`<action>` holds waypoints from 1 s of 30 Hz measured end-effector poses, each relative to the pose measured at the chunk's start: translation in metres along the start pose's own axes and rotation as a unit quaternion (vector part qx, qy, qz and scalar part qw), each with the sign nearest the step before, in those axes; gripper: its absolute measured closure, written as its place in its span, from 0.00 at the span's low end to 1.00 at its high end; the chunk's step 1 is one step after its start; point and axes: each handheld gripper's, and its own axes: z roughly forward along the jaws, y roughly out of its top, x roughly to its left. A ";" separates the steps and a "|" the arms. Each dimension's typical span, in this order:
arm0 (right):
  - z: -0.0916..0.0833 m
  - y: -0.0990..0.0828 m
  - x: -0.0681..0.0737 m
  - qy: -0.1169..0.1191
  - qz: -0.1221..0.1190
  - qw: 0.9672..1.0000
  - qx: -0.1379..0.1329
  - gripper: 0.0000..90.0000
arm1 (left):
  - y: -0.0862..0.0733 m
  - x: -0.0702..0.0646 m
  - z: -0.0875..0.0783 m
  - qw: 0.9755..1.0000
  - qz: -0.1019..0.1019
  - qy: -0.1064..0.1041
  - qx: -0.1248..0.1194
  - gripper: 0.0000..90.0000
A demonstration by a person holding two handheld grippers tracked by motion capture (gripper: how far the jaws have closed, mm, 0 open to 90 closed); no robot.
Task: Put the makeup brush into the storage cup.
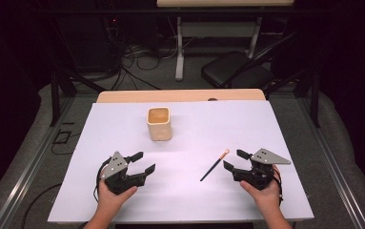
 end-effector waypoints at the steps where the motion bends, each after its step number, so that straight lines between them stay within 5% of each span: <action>1: 0.000 0.000 0.000 -0.001 0.001 1.000 0.004 0.32 | 0.000 0.000 0.000 1.000 0.000 0.000 0.000 0.38; 30: 0.017 0.013 0.009 -0.019 -0.023 0.998 0.053 0.31 | -0.001 -0.001 0.001 1.000 -0.003 -0.002 0.004 0.38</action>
